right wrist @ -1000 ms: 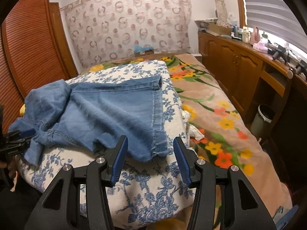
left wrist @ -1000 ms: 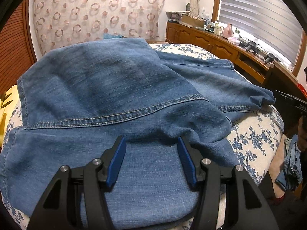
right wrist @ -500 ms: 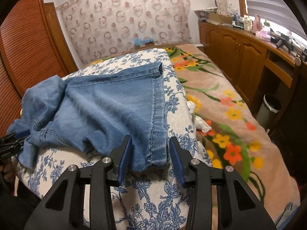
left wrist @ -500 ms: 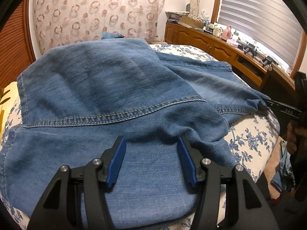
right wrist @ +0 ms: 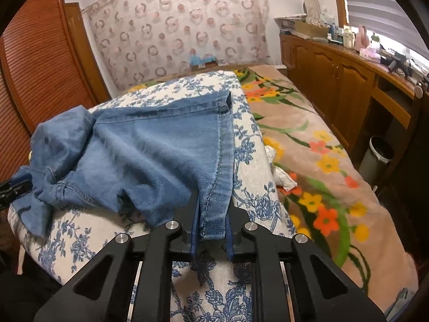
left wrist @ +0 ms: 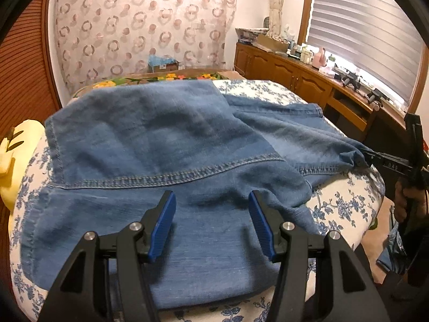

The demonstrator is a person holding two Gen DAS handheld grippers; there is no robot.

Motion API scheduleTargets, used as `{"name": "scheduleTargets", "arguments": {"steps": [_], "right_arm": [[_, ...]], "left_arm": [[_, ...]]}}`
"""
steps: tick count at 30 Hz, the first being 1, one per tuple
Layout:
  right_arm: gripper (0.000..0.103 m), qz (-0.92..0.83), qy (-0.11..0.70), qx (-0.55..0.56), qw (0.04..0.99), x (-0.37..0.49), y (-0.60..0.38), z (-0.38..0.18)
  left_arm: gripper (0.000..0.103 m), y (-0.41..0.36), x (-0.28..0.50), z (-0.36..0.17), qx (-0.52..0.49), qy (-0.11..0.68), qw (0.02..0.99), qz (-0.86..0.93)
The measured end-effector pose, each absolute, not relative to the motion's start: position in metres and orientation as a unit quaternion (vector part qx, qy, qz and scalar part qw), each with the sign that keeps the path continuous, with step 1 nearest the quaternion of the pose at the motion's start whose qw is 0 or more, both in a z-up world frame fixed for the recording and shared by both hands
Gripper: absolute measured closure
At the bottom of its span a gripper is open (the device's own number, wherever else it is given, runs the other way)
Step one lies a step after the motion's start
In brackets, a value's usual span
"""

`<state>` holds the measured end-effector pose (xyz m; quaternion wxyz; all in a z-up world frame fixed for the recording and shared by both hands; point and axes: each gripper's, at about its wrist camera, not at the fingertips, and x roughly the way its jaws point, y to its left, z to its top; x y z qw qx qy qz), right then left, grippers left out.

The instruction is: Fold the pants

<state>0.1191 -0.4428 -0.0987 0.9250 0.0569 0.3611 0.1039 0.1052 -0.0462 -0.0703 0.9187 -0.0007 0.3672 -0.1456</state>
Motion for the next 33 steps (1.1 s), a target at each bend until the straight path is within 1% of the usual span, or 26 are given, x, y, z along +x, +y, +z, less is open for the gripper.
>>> {"name": "scheduleTargets", "arguments": {"steps": [9,16,21,26,30,31,33], "right_arm": [[0.091,0.109,0.325,0.053,0.938,0.116,-0.438,-0.068],[0.092,0.153,0.264,0.034,0.952,0.123,-0.405,-0.008],[0.092,0.213,0.220,0.000,0.952,0.128,-0.348,0.043],[0.093,0.290,0.180,-0.031,0.939,0.128,-0.268,0.085],[0.094,0.353,0.175,-0.044,0.918,0.124,-0.206,0.101],[0.097,0.370,0.177,-0.048,0.911,0.122,-0.190,0.103],[0.098,0.394,0.183,-0.053,0.899,0.121,-0.167,0.104]], "left_arm": [[0.048,-0.037,0.100,-0.060,-0.001,0.352,0.926,-0.138],[0.048,-0.024,0.096,-0.053,-0.008,0.342,0.930,-0.132],[0.048,-0.009,0.090,-0.047,-0.018,0.332,0.935,-0.121],[0.048,0.009,0.081,-0.043,-0.029,0.323,0.939,-0.111],[0.048,0.024,0.074,-0.042,-0.035,0.319,0.942,-0.100],[0.048,0.029,0.072,-0.042,-0.039,0.317,0.943,-0.096],[0.048,0.037,0.069,-0.042,-0.046,0.316,0.943,-0.090]]}}
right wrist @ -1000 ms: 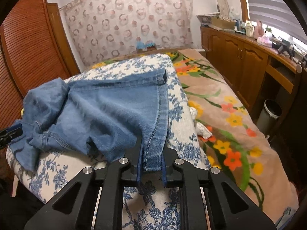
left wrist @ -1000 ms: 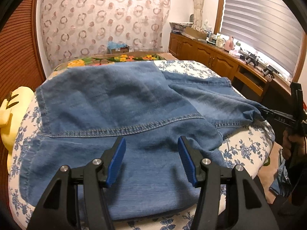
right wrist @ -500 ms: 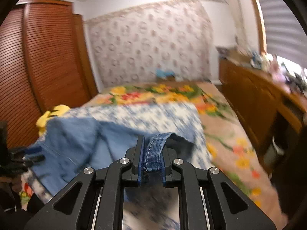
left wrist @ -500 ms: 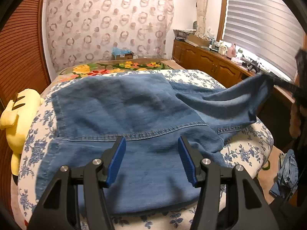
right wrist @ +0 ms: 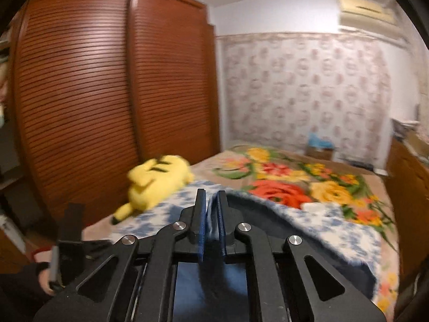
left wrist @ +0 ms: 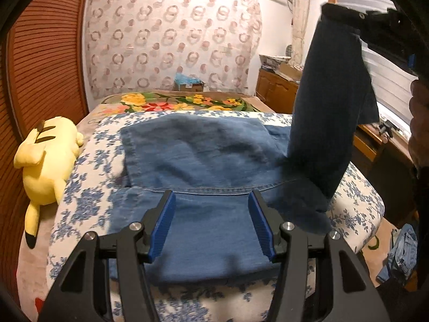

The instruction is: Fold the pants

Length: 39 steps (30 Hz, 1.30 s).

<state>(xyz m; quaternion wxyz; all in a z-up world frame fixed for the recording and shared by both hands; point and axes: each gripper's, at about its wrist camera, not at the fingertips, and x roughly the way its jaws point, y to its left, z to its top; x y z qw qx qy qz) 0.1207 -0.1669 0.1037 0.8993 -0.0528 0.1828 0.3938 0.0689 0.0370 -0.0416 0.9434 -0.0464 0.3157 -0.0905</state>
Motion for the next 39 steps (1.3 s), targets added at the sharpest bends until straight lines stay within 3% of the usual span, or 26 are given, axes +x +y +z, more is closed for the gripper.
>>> {"name": "scheduleTargets", "arguments": {"steps": [6,12,18,20,23,29,39], "right_arm": [[0.097,0.418,0.209,-0.084,0.880,0.121,-0.124,0.082],[0.096,0.388,0.236,-0.085,0.887,0.133,-0.149,0.055],[0.078,0.341,0.262,-0.078,0.899,0.135,-0.191,0.029],[0.068,0.330,0.269,-0.076,0.902,0.133,-0.204,0.021],[0.062,0.309,0.287,-0.071,0.904,0.132,-0.224,0.005],[0.056,0.275,0.330,-0.052,0.901,0.129,-0.264,-0.037],[0.055,0.275,0.373,0.006,0.886,0.120,-0.297,-0.072]], "left_arm": [[0.048,0.050,0.068,-0.046,-0.060,0.318,0.943,-0.080],[0.048,0.047,0.070,-0.048,-0.058,0.323,0.941,-0.085],[0.048,0.031,0.070,-0.049,-0.053,0.325,0.939,-0.102],[0.048,0.028,0.071,-0.049,-0.051,0.326,0.938,-0.107],[0.048,0.022,0.068,-0.047,-0.046,0.324,0.938,-0.114],[0.048,0.013,0.064,-0.048,-0.035,0.329,0.935,-0.128],[0.048,-0.004,0.056,-0.057,-0.028,0.338,0.927,-0.158]]}}
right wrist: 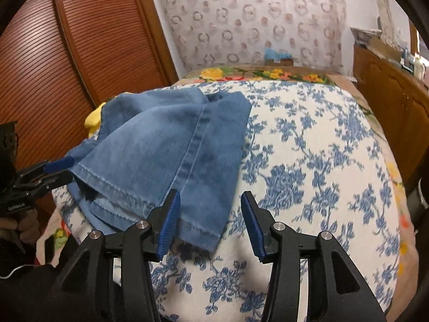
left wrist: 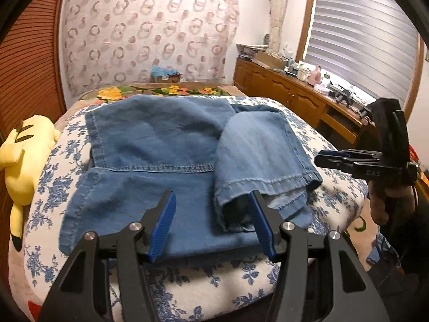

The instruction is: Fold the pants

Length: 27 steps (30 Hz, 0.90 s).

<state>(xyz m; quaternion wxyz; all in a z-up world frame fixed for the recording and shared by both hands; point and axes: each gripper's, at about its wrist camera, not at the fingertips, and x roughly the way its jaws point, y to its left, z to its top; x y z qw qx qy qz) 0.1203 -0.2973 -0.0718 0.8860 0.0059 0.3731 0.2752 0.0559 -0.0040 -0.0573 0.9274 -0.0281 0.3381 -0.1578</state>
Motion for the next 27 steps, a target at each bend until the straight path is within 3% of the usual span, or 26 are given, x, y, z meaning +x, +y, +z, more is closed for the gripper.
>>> {"name": "scheduleTargets", "arguments": {"steps": [14,18,22,27], "right_arm": [[0.053,0.278,0.400,0.008,0.873,0.119,-0.291,-0.099],[0.054,0.291,0.401,0.021,0.868,0.121,-0.291,-0.104],[0.089,0.325,0.399,0.045,0.856,0.124,-0.293,-0.104],[0.099,0.328,0.360,0.024,0.873,0.122,-0.289,-0.071]], "left_arm": [[0.048,-0.020,0.072,-0.073,-0.020,0.355,0.922,-0.155],[0.072,-0.025,0.073,-0.067,-0.014,0.341,0.926,-0.162],[0.095,-0.028,0.073,-0.061,-0.006,0.336,0.927,-0.169],[0.103,-0.030,0.067,-0.042,0.002,0.318,0.931,-0.176]]}}
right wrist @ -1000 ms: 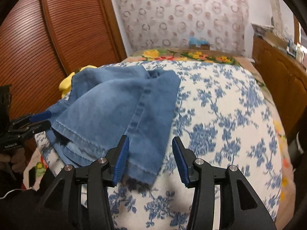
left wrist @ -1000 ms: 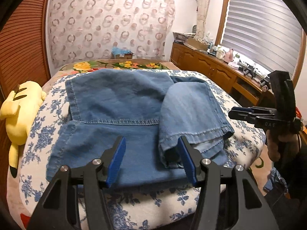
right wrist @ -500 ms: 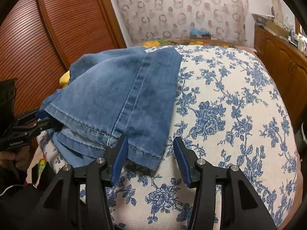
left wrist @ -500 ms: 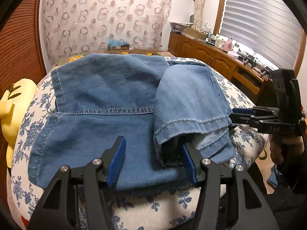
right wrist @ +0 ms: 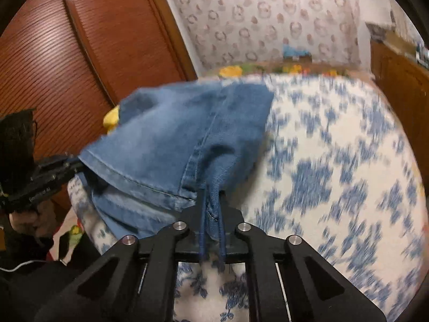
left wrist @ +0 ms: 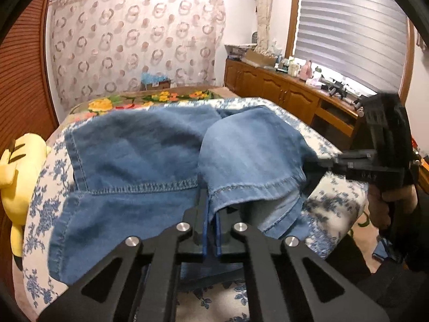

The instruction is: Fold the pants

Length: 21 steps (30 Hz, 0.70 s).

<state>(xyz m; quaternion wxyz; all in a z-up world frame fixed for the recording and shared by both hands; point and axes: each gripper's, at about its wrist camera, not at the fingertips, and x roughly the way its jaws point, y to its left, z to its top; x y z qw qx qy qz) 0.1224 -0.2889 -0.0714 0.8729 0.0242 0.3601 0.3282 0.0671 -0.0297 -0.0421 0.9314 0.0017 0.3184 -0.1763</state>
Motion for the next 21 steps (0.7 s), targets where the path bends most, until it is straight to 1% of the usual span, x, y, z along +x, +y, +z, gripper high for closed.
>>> {"name": "scheduleTargets", "arguments": {"steps": [5,10,15,21], "right_arm": [[0.100,0.341,0.282,-0.006,0.897,0.127,-0.277,0.001],[0.100,0.369,0.216,-0.054,0.902,0.132,-0.233,0.067],[0.100,0.392,0.198,-0.087,0.894,0.147,-0.178,0.093],[0.100,0.418,0.207,-0.112,0.877,0.166,-0.109,0.098]], "left_arm": [[0.103,-0.017,0.051,-0.018,-0.005,0.292,0.940,-0.178],[0.103,0.005,0.037,0.000,-0.018,0.273,0.948,-0.165],[0.103,0.021,0.035,0.003,-0.025,0.269,0.951,-0.149],[0.103,0.043,0.032,-0.005,-0.044,0.272,0.953,-0.128]]}}
